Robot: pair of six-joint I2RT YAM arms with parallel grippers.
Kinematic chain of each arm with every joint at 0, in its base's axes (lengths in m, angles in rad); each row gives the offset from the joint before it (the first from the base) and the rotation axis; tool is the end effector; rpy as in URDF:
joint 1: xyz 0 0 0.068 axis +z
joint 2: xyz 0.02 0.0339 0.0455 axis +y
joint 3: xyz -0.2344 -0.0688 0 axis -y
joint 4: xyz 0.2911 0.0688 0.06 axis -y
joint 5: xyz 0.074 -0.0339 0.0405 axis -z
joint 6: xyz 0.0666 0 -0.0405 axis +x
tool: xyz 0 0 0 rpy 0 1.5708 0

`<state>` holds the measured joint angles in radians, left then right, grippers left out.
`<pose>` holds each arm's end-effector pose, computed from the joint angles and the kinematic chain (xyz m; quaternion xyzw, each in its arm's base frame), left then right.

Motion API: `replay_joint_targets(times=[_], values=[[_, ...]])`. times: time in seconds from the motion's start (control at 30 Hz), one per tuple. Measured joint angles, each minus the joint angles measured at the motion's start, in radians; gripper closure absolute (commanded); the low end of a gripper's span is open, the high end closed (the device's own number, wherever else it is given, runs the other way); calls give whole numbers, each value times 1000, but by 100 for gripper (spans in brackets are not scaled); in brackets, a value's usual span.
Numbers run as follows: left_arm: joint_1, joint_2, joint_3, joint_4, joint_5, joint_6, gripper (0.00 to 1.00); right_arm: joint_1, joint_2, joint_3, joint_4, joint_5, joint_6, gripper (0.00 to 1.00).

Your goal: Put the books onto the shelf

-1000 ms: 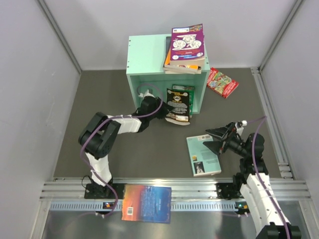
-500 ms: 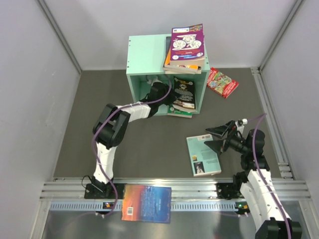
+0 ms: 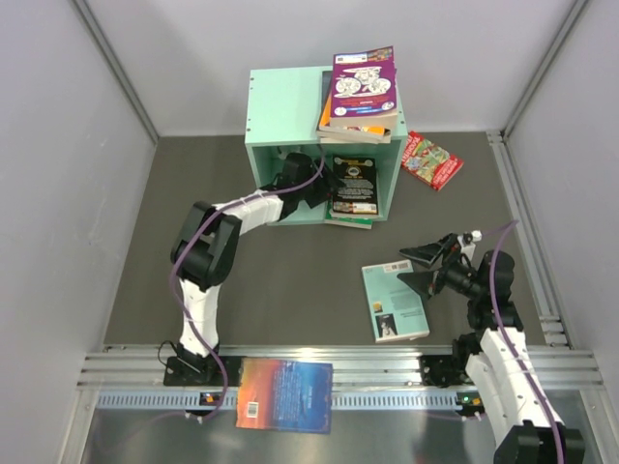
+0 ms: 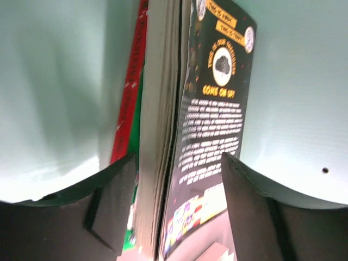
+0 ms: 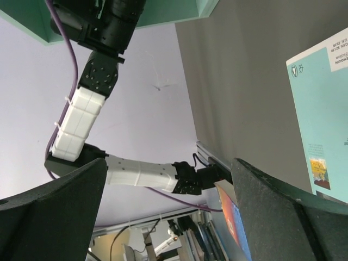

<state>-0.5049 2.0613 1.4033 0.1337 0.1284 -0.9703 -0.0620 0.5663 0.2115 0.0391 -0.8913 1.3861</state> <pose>0.4498 -0.2584 0.1196 -0.1681 0.8485 -0.3765 0.3317 0.2289 0.0377 0.1584 0.2942 0.7148 0.6009 0.2034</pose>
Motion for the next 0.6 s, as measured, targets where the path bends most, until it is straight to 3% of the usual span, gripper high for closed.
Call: replay_joint_targets(times=[0.23, 0.43, 0.6], values=[[0, -100, -51, -144, -41, 64, 28, -1, 50, 37, -63, 28, -80, 2], [0, -255, -198, -195, -51, 91, 28, -5, 71, 69, -114, 58, -141, 3], [-5, -352, -315, -217, -34, 117, 28, -7, 200, 266, -391, 183, -361, 3]])
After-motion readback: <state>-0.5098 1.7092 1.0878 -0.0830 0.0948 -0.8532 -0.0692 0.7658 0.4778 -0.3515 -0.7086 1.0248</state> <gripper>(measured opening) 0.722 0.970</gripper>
